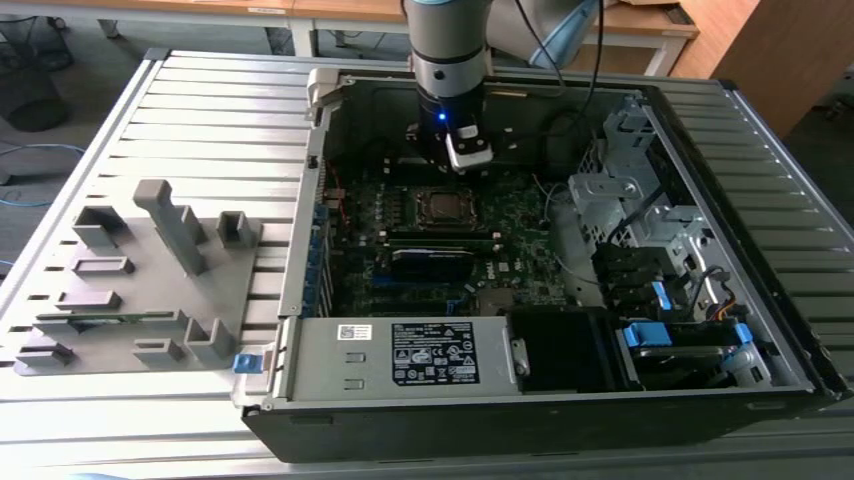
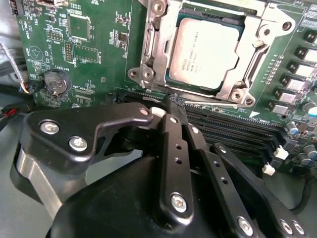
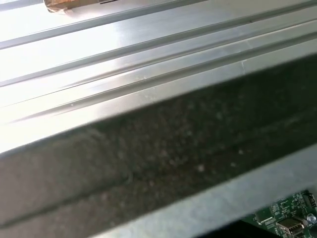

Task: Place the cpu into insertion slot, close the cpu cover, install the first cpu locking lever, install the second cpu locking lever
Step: 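Install the first cpu locking lever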

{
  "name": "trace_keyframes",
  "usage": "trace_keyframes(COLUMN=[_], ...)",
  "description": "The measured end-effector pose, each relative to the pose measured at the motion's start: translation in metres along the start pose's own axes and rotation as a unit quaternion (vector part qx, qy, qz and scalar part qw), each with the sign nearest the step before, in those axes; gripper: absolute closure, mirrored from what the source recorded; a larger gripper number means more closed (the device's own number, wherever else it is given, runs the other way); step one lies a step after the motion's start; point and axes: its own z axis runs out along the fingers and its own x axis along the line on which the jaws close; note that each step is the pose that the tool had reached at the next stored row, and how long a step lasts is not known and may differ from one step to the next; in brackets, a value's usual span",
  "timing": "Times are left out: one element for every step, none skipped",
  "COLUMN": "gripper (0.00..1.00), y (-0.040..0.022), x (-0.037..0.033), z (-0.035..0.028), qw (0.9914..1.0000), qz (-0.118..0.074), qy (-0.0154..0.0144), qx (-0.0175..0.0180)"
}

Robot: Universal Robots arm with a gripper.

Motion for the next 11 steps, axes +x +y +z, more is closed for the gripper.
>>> trace_keyframes(gripper=[0.89, 0.89, 0.89, 0.89, 0.89, 0.89, 0.89, 0.89, 0.89, 0.89, 0.89], y=[0.0007, 0.0011, 0.0014, 0.0015, 0.0015, 0.0015, 0.0014, 0.0013, 0.0011, 0.0009, 0.0009], x=[0.0003, 0.0004, 0.0005, 0.0005, 0.0005, 0.0006, 0.0008, 0.0011, 0.0014, 0.0018, 0.002], z=[0.0001, 0.0001, 0.0001, 0.0001, 0.0001, 0.0002, 0.0003, 0.0006, 0.0009, 0.0013, 0.0015], qw=[1.0, 1.0, 1.0, 1.0, 1.0, 1.0, 0.99999, 0.99998, 0.99997, 0.99995, 0.99993], qz=[0.001, 0.001, 0.002, 0.002, 0.002, 0.002, 0.002, 0.002, 0.002, 0.002, 0.001], qy=[-0.0002, -0.0004, -0.0006, -0.0007, -0.0009, -0.0016, -0.0031, -0.005, -0.0074, -0.0099, -0.0115], qx=[-0.0001, -0.0002, -0.0002, -0.0002, -0.0002, -0.0002, -0.0003, -0.0006, -0.0011, -0.0012, -0.0014])
